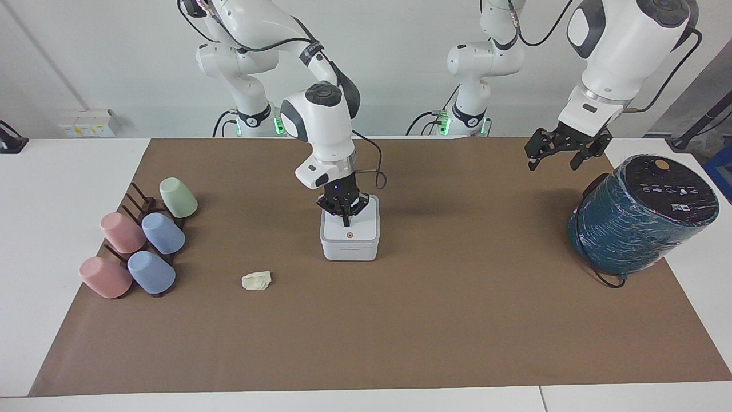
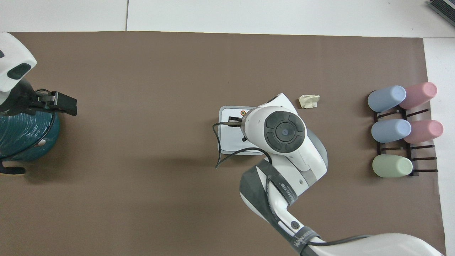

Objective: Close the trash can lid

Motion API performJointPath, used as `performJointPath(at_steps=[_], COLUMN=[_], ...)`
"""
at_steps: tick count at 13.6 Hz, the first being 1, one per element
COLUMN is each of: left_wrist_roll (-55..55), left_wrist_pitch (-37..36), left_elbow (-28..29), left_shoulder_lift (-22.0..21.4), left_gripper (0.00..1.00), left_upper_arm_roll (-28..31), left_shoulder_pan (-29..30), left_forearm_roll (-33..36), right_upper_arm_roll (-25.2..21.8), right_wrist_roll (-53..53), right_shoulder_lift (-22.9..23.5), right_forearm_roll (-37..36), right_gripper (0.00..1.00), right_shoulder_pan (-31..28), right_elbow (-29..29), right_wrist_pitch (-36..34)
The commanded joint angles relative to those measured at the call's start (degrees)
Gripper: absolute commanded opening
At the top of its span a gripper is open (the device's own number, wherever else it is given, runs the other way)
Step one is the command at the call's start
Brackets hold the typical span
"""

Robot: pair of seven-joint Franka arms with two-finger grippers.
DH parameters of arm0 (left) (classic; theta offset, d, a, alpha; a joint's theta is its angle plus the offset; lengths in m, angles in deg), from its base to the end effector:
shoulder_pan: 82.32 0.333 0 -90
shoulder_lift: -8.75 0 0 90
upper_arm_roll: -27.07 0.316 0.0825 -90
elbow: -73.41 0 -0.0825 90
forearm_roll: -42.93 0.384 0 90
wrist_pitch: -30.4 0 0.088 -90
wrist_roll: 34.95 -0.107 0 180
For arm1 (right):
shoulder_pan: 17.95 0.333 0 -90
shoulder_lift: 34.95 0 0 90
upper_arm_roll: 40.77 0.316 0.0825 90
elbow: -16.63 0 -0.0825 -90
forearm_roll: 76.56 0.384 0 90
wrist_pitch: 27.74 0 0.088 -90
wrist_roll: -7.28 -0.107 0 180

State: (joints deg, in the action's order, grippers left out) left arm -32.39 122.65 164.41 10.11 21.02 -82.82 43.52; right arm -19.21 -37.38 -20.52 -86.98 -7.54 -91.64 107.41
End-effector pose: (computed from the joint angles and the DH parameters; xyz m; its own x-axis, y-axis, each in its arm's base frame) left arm 0.5613 -0.0627 0.6065 0.9975 -0.0700 -0.0014 -0.0700 -0.9975 -0.0079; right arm 0.5464 0.3223 0.4054 0.9678 -0.1387 0.2101 -0.1155 -0.9862 -0.1189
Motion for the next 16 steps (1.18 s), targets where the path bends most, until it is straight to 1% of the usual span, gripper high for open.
performJointPath(at_steps=[1,3,4,7,10,13,16], left_wrist_roll=[0.1,0.1,0.1,0.1,0.1,0.1,0.1], left_wrist_pitch=[0.4,0.4,0.4,0.4,0.4,0.4,0.4], left_elbow=[2.0,2.0,2.0,2.0,2.0,2.0,2.0], left_shoulder_lift=[-1.8,-1.8,-1.8,-1.8,-1.8,-1.8,-1.8], left_gripper=[1.0,1.0,1.0,1.0,1.0,1.0,1.0], left_upper_arm_roll=[0.0,0.0,0.0,0.0,0.0,0.0,0.0], left_shoulder_pan=[0.4,0.4,0.4,0.4,0.4,0.4,0.4], left_forearm_roll=[-0.6,-0.6,-0.6,-0.6,-0.6,-0.6,-0.6], right_upper_arm_roll=[0.2,0.4,0.5,0.4,0.5,0.4,0.0], right_wrist_roll=[0.5,0.5,0.4,0.6,2.5,11.2,15.6], right_shoulder_lift=[2.1,1.0,0.3,-2.5,-6.6,-10.3,-11.2], right_forearm_roll=[-1.5,-1.4,-1.4,-1.3,-1.3,-0.4,0.7], right_gripper=[0.0,0.0,0.0,0.0,0.0,0.0,0.0], right_shoulder_pan=[-0.2,-0.1,-0.1,-0.5,-3.6,-8.8,-13.0], right_elbow=[1.6,5.3,6.4,6.4,6.3,6.5,8.0], right_wrist_pitch=[-0.3,-6.7,-8.7,-10.9,-13.8,-18.2,-21.1])
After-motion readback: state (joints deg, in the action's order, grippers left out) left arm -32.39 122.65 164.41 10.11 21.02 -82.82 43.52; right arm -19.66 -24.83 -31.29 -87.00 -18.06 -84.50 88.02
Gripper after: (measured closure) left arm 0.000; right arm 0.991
